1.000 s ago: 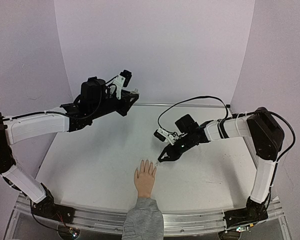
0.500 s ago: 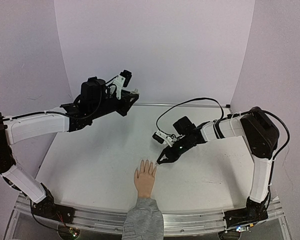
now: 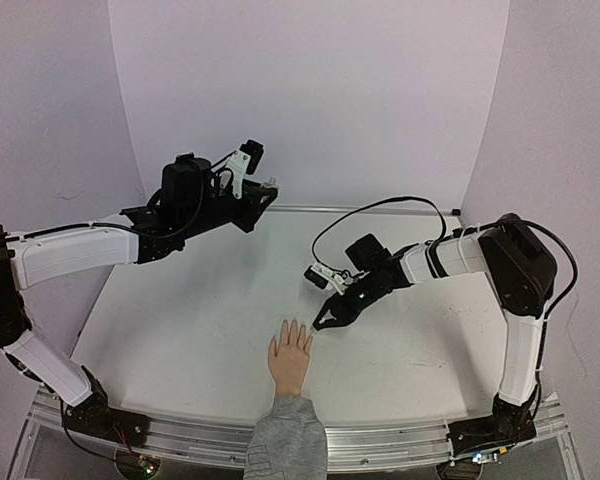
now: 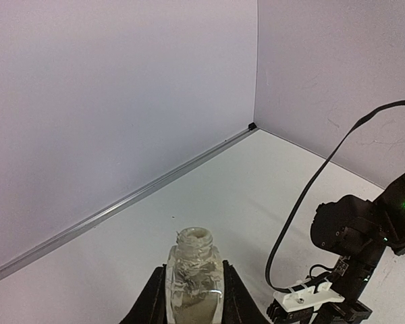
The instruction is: Paint the nails
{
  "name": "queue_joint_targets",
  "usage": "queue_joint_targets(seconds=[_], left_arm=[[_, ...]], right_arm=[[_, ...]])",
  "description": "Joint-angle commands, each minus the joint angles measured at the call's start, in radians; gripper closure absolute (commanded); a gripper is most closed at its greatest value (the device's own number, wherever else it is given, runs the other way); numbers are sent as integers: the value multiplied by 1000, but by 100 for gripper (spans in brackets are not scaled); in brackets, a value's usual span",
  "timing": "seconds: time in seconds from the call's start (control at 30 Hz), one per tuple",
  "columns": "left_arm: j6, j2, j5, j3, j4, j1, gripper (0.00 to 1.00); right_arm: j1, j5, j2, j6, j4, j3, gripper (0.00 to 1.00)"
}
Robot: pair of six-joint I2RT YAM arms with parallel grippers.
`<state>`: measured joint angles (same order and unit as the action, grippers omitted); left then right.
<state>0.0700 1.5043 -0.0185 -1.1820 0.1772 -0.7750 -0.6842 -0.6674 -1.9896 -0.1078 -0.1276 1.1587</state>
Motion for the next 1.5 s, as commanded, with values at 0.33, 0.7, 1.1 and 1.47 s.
queue_joint_targets(seconds=[0.33, 0.7, 1.1, 1.47], left_arm=[[-7, -40, 9, -8, 64, 5, 100], [-7, -41, 10, -9, 64, 5, 100], [-7, -39, 12, -12, 64, 5, 100], [-5, -38, 12, -13, 64, 5, 100]], right_arm=[[-5, -33, -14, -10, 37, 41, 100], [-7, -46, -21, -12, 44, 48, 100], [-6, -39, -20, -20, 63, 47, 100], [-8, -33, -24, -24, 71, 49, 100]])
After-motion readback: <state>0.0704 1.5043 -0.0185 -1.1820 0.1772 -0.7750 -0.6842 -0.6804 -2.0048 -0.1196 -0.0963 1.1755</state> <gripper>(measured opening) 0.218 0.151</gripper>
